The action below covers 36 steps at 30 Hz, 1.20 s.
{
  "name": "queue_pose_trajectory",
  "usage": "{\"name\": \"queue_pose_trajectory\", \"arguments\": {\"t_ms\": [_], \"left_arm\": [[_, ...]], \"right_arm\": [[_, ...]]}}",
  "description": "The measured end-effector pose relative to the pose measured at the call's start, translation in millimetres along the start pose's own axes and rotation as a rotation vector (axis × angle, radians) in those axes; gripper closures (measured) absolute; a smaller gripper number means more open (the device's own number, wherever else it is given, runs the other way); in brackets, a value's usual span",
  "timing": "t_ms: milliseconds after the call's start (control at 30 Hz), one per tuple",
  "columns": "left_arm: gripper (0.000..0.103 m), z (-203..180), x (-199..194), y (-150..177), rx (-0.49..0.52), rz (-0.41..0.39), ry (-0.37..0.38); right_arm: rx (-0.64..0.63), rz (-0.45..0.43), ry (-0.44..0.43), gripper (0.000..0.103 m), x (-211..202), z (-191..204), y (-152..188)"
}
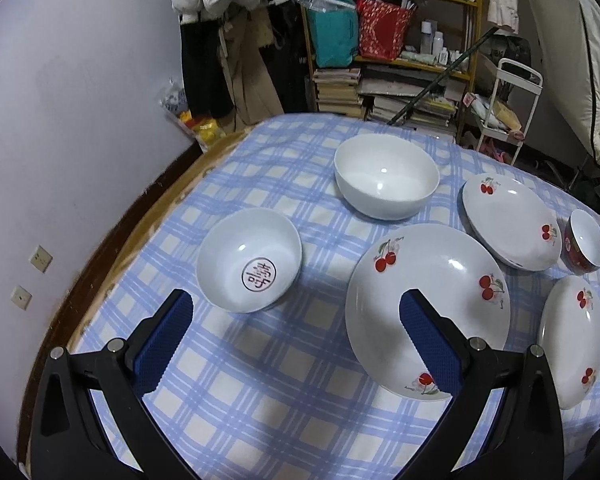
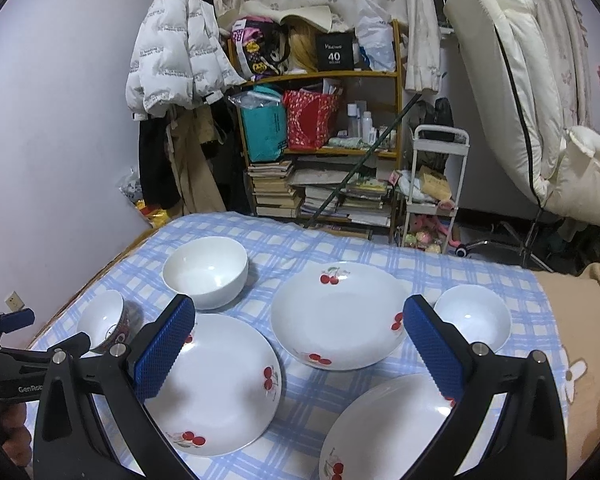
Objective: Organize plates and bowls
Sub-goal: 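Move the left tool toward the large cherry plate while the right tool approaches its opposite rim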
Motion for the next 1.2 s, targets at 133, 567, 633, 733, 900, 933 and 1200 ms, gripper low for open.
{"name": "queue_pose_trajectory", "arguments": {"t_ms": [133, 567, 633, 733, 900, 933, 1200], "left_arm": [[0.001, 0.5, 13.5, -0.4, -0.020, 0.036, 0.014], [0.001, -5.8, 55.3, 0.7, -0.008, 0.139, 0.024], [0.001, -5.6, 59.1, 1.7, -0.010, 0.153, 0.040], [0.001, -7.1, 64.9, 3.3, -0.010, 0.178, 0.058], [0.001, -10.2, 76.1, 6.4, -0.004, 0.213, 0.073], [0.002, -9.7, 78.2, 6.8, -0.005, 0.221, 0.080], [0.002, -12.2, 89.2, 10.4, -0.006, 0.263, 0.112]], "right_arm": [[0.022, 0.035, -0.020, 0.000, 13.0, -1.4, 2.3], [-0.061, 0.111, 0.003, 0.000, 60.6, 9.0, 12.6], [-0.076, 0.127, 0.000, 0.000, 67.3, 10.9, 15.6], [-0.091, 0.162, -0.005, 0.001, 77.6, 13.8, 20.9], [-0.117, 0.219, -0.013, 0.004, 94.0, 19.4, 32.5], [-0.119, 0.230, -0.013, 0.005, 96.3, 20.1, 34.7], [-0.093, 0.317, -0.051, 0.024, 115.1, 16.3, 46.5]]}}
Point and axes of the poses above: each gripper's, at about its wrist camera, not at the fingertips, and x roughly the way its jaws point, z to its left, y to its underside, the point moved 4 cm from there along x, roughly the way its jaws point, and after that the axes turned 7 degrees about z, right-handed, at the moved point
